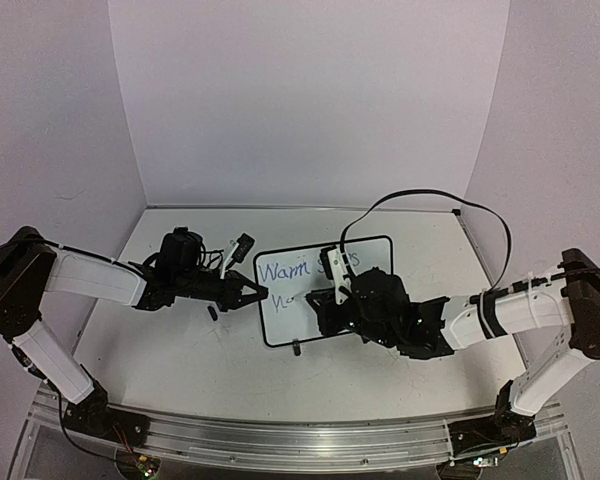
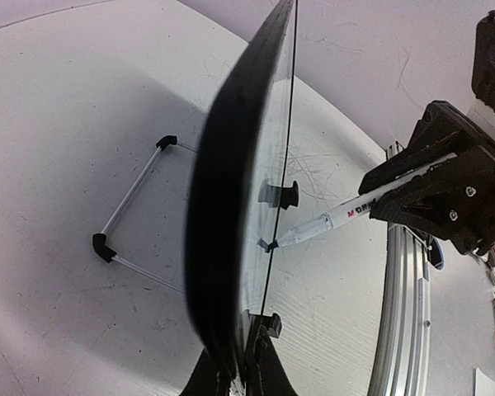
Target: Write a sentence on the whiteboard
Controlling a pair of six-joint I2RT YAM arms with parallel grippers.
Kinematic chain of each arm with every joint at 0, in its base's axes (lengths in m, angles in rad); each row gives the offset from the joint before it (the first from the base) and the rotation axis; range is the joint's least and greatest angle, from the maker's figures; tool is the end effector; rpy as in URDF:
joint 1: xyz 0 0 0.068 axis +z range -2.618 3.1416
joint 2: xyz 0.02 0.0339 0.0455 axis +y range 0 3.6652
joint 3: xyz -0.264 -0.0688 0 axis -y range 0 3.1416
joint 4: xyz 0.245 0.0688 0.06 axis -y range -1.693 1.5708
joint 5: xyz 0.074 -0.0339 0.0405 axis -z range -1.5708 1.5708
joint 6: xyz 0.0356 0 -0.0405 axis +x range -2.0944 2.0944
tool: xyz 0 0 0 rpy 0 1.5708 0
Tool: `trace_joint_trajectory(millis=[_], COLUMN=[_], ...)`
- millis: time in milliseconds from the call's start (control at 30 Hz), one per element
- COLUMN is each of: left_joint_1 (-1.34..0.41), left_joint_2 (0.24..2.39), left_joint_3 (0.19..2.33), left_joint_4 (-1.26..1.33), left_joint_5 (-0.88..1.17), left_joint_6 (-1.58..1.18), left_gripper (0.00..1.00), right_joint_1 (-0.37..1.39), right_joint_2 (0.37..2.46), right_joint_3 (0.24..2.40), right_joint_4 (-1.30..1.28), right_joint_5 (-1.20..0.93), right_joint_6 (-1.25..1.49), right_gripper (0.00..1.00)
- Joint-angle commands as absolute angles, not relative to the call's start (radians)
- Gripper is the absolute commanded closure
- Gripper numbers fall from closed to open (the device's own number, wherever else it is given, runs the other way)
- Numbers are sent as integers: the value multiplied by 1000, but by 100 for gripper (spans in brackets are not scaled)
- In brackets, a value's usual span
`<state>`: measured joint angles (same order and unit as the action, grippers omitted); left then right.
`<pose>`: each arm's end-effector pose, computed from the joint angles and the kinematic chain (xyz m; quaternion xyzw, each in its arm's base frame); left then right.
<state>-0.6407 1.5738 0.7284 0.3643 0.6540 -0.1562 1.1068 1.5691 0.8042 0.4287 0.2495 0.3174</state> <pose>0.2427 -0.2080 0.1867 0.3559 0.7463 -0.4436 0.3458 0.1601 0.3004 0.2153 -0.2446 0.7746 0.2985 0.5011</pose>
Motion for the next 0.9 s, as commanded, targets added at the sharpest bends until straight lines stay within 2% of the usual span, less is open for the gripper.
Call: trace_joint_trajectory(millis=[0, 867], left_joint_1=[-621, -618], left_joint_2=[1570, 1573], left_joint_3=[724, 725], left_joint_4=[336, 336], left_joint_5=[537, 544], left_joint_6=[-114, -114], left_gripper=[100, 100], right_joint_1=[1092, 1092], right_joint_2=[1597, 1603], right_joint_3=[842, 793], right_joint_4=[478, 408], right_joint_5=[256, 239], right_joint_6=[302, 349], right_gripper=[100, 100])
